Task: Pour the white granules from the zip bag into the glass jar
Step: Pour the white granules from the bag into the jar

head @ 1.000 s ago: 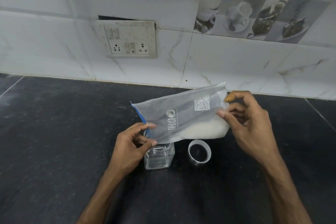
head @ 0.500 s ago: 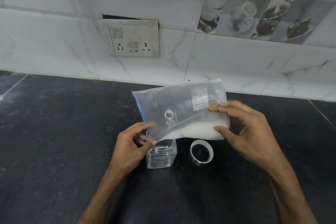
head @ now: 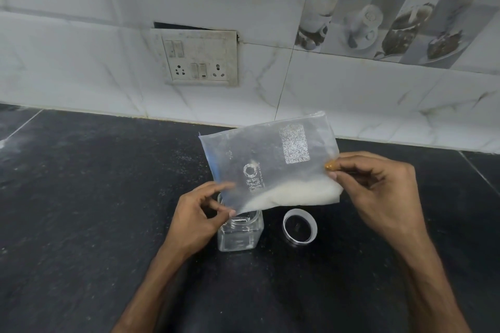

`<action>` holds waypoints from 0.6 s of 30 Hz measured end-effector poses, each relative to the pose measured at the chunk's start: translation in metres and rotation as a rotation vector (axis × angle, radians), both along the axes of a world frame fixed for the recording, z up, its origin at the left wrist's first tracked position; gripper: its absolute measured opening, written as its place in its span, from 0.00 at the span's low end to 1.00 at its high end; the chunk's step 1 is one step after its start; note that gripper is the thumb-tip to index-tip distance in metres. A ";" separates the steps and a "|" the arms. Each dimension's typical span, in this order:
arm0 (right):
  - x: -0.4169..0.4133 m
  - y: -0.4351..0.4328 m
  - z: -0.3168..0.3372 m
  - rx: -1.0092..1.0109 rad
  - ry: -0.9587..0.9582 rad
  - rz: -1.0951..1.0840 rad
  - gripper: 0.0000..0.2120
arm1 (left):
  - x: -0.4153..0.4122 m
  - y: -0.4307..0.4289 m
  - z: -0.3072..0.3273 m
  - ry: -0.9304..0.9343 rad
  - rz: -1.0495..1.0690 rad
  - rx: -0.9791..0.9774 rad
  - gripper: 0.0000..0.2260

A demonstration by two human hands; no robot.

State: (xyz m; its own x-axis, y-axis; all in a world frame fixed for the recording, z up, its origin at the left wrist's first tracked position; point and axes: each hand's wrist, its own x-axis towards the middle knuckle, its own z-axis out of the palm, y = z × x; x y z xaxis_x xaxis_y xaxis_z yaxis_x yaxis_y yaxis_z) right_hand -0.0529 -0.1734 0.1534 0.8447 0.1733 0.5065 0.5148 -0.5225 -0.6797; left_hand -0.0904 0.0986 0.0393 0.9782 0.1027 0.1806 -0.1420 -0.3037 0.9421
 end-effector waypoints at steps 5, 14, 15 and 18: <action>0.000 -0.001 -0.003 0.026 0.011 -0.006 0.12 | 0.000 -0.001 0.002 0.000 -0.004 0.009 0.24; -0.004 -0.002 -0.006 0.056 0.030 -0.021 0.11 | 0.000 -0.002 0.004 -0.001 0.002 0.012 0.25; -0.004 -0.003 -0.007 0.069 0.031 -0.029 0.11 | 0.000 -0.002 0.004 0.001 -0.001 0.008 0.25; -0.005 -0.004 -0.010 0.088 0.031 -0.044 0.12 | -0.001 -0.003 0.005 -0.001 -0.007 0.014 0.25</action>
State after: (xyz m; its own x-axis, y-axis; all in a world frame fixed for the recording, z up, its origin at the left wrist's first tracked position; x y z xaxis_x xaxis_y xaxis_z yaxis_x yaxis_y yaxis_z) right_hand -0.0582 -0.1776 0.1437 0.8659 0.0918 0.4917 0.4708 -0.4816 -0.7392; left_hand -0.0915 0.0954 0.0441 0.9786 0.0933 0.1832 -0.1454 -0.3161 0.9375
